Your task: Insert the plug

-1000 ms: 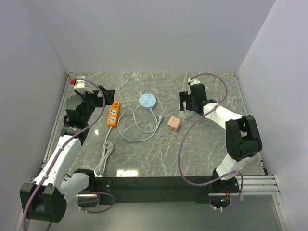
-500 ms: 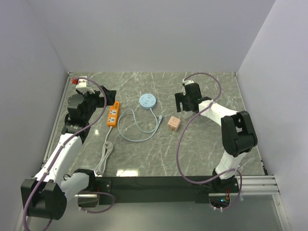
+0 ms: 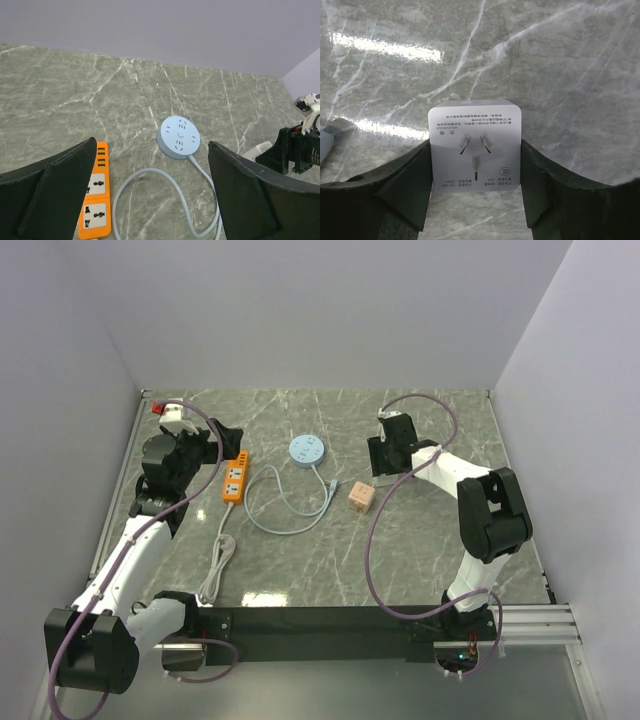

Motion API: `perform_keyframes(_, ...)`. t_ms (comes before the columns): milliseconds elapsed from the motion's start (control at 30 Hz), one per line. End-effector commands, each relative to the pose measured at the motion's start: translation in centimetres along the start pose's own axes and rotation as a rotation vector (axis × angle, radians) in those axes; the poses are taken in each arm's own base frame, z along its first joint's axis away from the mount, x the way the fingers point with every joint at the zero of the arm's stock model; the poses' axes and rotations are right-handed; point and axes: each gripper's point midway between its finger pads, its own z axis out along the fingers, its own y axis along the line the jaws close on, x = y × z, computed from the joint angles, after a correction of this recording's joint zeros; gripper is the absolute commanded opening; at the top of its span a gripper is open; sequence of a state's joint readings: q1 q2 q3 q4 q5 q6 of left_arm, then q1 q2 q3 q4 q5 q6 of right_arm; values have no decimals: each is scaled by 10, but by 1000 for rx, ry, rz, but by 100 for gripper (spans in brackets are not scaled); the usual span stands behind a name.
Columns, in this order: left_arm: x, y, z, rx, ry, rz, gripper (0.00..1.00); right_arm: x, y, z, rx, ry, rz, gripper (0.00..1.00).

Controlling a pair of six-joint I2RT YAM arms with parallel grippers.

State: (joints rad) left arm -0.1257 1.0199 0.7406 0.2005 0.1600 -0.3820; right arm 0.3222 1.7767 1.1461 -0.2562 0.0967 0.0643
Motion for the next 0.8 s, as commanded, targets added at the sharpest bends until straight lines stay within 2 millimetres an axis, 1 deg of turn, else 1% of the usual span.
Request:
perform_keyframes(0,-26,-9,-2,25,-70,26,99,-22,3,-10,-32,-54,23,37)
perform_keyframes(67,-27,-10,-2,33,-72,27,99,-27,5,-13,-55,-62,28,24)
perform_keyframes(100,-27,-13,-3,49,-73,29,100,-36,10,-19,-86,-77,29,14)
perform_keyframes(167,-27,-17,-4,70,-76,30,99,-49,15,-29,-120,-112,36,13)
perform_keyframes(200,-30,-21,-4,94,-89,35,99,-65,18,-44,-146,-159,37,12)
perform_keyframes(233,-27,-26,-5,122,-81,35,100,-74,26,-54,-189,-186,34,11)
perform_keyframes(267,-28,-30,-7,143,-85,36,99,-84,30,-64,-220,-218,37,11)
perform_keyframes(300,-28,-33,-7,160,-85,35,99,-102,34,-85,-253,-280,35,7)
perform_keyframes(333,-29,-40,-10,196,-88,37,99,-111,39,-97,-284,-310,44,5)
perform_keyframes(367,-30,-44,-12,217,-92,40,99,-117,51,-110,-358,-335,35,3)
perform_keyframes(400,-31,-49,-14,240,-97,41,99,-129,60,-131,-408,-391,27,2)
perform_keyframes(433,-30,-53,-16,268,-96,38,99,-134,69,-143,-458,-414,26,2)
perform_keyframes(467,-34,-65,-22,334,-113,49,100,-136,78,-153,-501,-432,18,2)
perform_keyframes(500,-33,-73,-25,378,-111,54,99,-141,93,-175,-590,-477,-6,2)
perform_keyframes(533,-33,-81,-30,419,-117,54,99,-142,102,-187,-645,-495,3,2)
perform_keyframes(567,-35,-95,-38,502,-126,74,99,-145,115,-209,-740,-541,-23,2)
perform_keyframes(633,-32,-110,-49,590,-131,78,99,-144,131,-234,-849,-569,-11,2)
perform_keyframes(667,-31,-118,-54,636,-129,81,99,-147,137,-256,-912,-630,-30,1)
perform_keyframes(700,-33,-133,-65,720,-145,98,99,-140,149,-272,-1001,-624,-35,0)
perform_keyframes(733,-30,-140,-72,762,-142,106,99,-137,155,-283,-1049,-635,-49,0)
perform_keyframes(767,-30,-147,-78,799,-150,118,99,-136,160,-299,-1095,-674,-74,0)
